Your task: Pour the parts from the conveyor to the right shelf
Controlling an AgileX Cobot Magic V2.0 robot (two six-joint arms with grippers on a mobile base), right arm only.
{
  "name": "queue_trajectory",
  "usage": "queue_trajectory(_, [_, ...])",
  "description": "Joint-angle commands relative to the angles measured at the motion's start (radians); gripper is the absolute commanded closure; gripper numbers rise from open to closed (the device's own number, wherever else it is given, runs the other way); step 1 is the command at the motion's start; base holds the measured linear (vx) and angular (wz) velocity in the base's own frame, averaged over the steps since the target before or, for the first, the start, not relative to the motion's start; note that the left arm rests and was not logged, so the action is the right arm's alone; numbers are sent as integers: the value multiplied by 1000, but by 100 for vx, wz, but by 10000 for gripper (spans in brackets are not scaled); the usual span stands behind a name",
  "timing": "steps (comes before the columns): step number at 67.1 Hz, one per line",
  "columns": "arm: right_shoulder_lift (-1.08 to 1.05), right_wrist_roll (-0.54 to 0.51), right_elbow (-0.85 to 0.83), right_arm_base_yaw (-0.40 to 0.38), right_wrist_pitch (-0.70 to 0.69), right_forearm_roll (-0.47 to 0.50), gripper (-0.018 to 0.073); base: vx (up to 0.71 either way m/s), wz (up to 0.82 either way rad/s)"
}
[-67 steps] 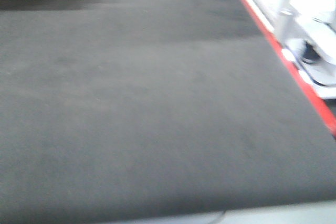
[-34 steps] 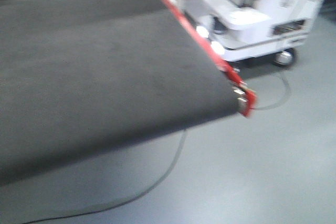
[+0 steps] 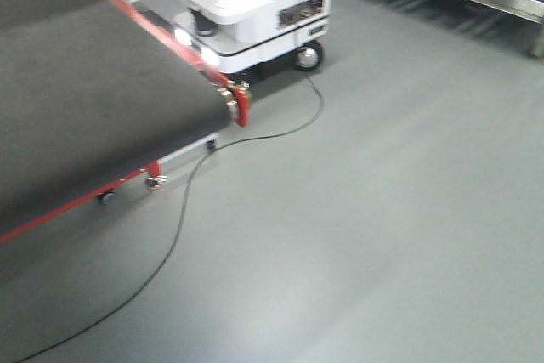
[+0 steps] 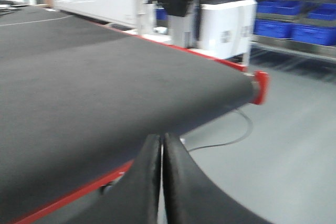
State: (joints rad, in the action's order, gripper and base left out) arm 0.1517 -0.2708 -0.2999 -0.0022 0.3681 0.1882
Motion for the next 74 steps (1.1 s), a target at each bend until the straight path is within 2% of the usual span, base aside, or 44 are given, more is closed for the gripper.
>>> queue_trajectory(1, [12, -7, -28, 1, -84, 3, 565, -27, -61])
queue_trajectory(74, [12, -7, -28, 1, -84, 3, 565, -18, -57])
